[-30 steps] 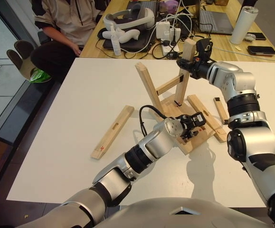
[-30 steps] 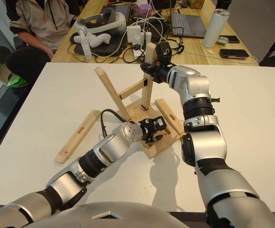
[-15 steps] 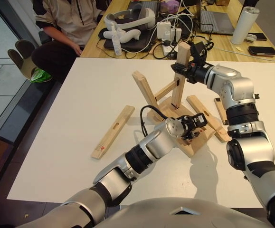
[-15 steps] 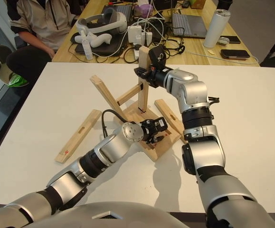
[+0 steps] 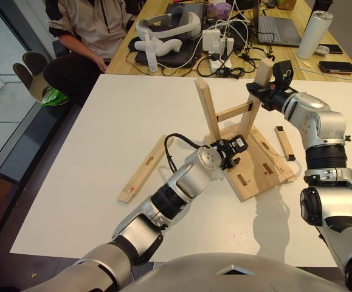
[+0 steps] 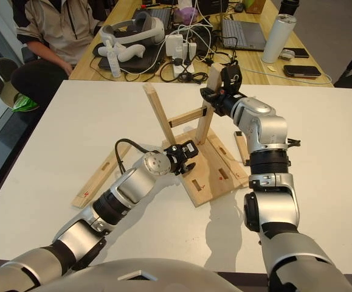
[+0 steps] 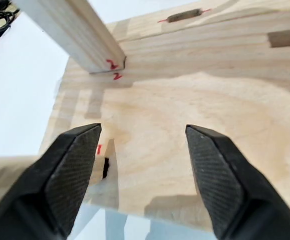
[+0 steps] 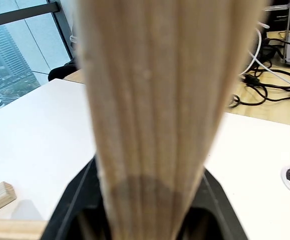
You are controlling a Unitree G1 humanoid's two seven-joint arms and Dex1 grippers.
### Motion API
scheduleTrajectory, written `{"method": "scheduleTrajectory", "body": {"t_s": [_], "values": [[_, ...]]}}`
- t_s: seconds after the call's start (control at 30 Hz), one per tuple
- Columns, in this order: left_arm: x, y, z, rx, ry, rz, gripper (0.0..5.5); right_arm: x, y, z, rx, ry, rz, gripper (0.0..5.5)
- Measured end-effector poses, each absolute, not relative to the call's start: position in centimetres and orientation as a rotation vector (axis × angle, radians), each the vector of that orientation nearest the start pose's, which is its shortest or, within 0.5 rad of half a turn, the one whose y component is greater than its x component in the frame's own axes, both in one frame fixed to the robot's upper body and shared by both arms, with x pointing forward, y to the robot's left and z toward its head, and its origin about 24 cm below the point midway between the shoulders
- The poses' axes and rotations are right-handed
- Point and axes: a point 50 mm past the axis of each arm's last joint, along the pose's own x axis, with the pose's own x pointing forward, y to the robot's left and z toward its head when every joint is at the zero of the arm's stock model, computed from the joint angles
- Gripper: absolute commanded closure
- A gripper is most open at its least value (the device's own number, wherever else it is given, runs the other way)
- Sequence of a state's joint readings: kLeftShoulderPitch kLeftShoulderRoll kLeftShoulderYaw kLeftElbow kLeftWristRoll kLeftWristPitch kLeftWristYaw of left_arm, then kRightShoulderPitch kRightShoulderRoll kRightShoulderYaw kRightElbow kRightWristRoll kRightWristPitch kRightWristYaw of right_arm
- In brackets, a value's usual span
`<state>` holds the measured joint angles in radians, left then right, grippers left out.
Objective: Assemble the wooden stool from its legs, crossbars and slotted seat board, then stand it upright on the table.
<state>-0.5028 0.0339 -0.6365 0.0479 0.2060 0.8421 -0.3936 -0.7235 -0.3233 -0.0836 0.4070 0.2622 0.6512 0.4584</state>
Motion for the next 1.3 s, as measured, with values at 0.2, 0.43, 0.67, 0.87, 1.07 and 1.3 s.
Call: {"method": "scheduleTrajectory", "body": {"t_s": [0.2, 0.43, 0.67, 0.87, 1.07, 1.3], "values": [[26.8, 0.0, 9.0, 0.473, 0.348, -0.862, 2.34, 36.1, -18.2, 12.7, 0.093, 0.302, 0.363, 4.51], [24.3, 0.3, 10.4, 0.375, 0.333, -1.07, 2.34, 36.1, -18.5, 11.2, 0.158, 0.326, 0.222, 3.76], [24.3, 1.5, 10.1, 0.389, 0.36, -1.099, 2.34, 36.1, -18.2, 11.4, 0.225, 0.286, 0.225, 3.39], [24.4, 1.9, 10.1, 0.392, 0.367, -1.102, 2.34, 35.7, -18.0, 13.2, 0.285, 0.189, 0.251, 3.39], [24.3, 2.0, 10.1, 0.392, 0.366, -1.106, 2.34, 35.6, -18.2, 20.6, 0.203, -0.063, 0.259, 3.39], [24.4, 2.0, 10.4, 0.386, 0.36, -1.113, 2.34, 35.8, -18.2, 29.1, 0.173, -0.33, 0.237, 3.39]]}}
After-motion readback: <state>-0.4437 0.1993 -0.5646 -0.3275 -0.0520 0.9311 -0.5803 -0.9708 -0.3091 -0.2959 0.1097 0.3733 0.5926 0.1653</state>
